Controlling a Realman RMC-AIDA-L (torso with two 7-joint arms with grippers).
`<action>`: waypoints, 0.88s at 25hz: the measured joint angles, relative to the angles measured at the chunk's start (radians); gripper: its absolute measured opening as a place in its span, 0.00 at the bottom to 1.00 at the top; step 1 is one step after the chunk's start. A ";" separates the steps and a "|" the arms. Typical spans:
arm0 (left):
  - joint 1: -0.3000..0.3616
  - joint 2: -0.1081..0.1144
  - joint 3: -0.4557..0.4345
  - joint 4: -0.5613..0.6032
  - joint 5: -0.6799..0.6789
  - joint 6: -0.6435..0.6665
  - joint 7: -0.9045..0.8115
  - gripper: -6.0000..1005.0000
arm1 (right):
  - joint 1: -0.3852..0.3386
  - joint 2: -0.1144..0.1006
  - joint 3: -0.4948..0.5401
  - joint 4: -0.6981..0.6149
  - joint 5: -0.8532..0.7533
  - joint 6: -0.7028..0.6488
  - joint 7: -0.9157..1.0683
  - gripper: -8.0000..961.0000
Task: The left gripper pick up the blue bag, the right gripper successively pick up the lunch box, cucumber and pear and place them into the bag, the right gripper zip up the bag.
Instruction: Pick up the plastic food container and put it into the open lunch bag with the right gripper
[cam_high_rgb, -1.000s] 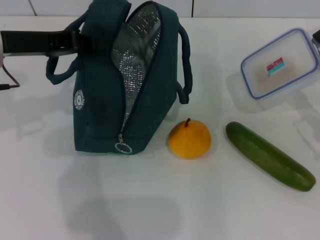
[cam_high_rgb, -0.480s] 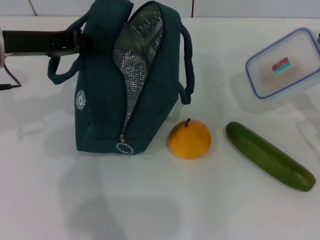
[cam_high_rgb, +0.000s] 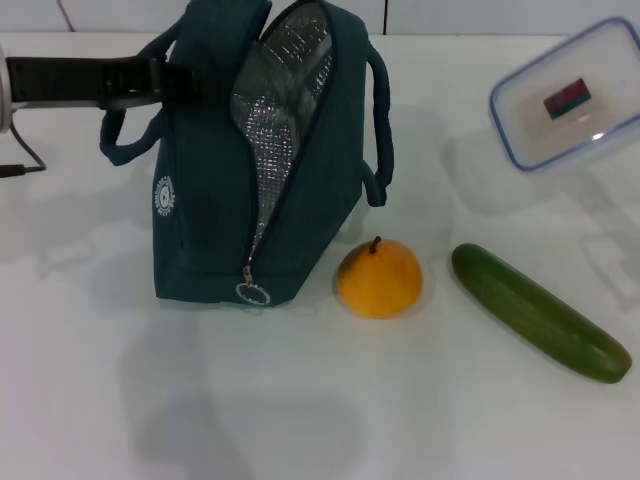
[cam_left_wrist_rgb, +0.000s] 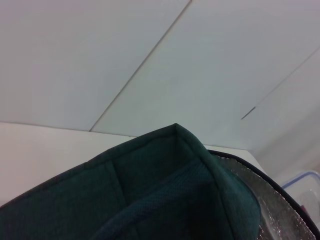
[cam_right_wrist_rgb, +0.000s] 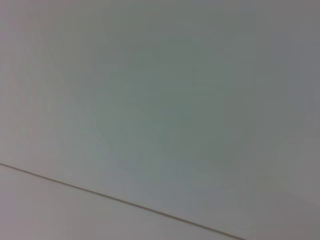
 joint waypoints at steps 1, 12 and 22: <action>-0.001 0.001 0.001 0.000 -0.002 0.000 0.000 0.05 | 0.006 0.001 0.000 0.001 0.006 -0.009 0.007 0.12; -0.021 0.001 0.007 -0.004 -0.003 0.005 -0.001 0.05 | 0.075 0.006 0.000 0.048 0.067 -0.078 0.046 0.12; -0.046 0.001 0.027 -0.014 0.004 0.006 -0.001 0.05 | 0.206 0.006 0.002 0.095 0.089 -0.167 0.090 0.12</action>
